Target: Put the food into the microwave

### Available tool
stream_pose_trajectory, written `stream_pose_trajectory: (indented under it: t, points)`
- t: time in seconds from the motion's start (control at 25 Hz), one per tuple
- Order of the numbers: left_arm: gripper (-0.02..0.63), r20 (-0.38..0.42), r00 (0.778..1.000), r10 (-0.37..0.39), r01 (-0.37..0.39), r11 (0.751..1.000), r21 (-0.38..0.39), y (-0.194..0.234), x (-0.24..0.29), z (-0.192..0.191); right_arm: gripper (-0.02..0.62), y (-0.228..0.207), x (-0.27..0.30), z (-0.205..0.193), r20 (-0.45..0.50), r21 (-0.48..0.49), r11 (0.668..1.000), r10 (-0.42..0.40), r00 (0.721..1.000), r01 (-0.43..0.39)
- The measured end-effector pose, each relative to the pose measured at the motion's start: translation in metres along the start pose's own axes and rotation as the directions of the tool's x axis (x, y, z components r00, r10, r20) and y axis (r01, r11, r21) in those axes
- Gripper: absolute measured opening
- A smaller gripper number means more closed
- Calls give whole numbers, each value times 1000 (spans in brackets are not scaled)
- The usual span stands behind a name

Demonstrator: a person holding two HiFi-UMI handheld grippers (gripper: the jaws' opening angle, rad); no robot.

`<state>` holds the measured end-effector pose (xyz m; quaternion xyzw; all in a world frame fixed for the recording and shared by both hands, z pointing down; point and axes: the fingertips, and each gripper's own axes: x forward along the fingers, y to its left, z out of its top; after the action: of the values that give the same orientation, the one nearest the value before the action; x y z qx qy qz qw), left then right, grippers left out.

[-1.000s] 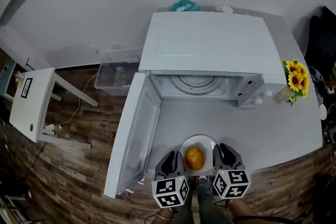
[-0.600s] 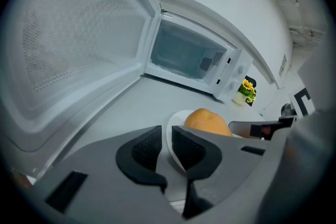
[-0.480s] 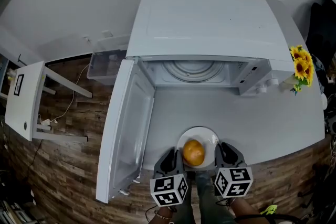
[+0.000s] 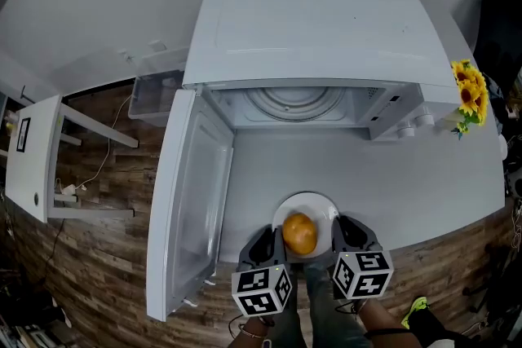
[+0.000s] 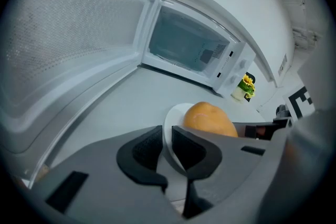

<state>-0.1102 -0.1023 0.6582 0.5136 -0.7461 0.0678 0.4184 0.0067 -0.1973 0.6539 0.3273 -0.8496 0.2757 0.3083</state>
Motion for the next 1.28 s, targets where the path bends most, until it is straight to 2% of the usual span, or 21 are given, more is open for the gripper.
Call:
stream_pose_trajectory:
  t: [0.12, 0.36, 0.72, 1.28]
  points:
    - [55, -3, 1000, 9, -9, 1000, 11, 0, 0, 0, 51, 2, 1, 0, -7, 0, 1000, 2, 1000, -2]
    - [55, -14, 1000, 1, -2, 1000, -16, -1, 2, 1, 51, 2, 2, 2, 1, -8, 1000, -12, 1000, 12]
    - [44, 2, 1000, 28, -28, 999, -32, -1, 3, 2, 49, 2, 1, 1, 18, -23, 999, -44, 999, 45]
    - [44, 23, 998, 51, -49, 996, -68, 1, -1, 17, 49, 8, 0, 15, 37, 8, 999, -32, 999, 31]
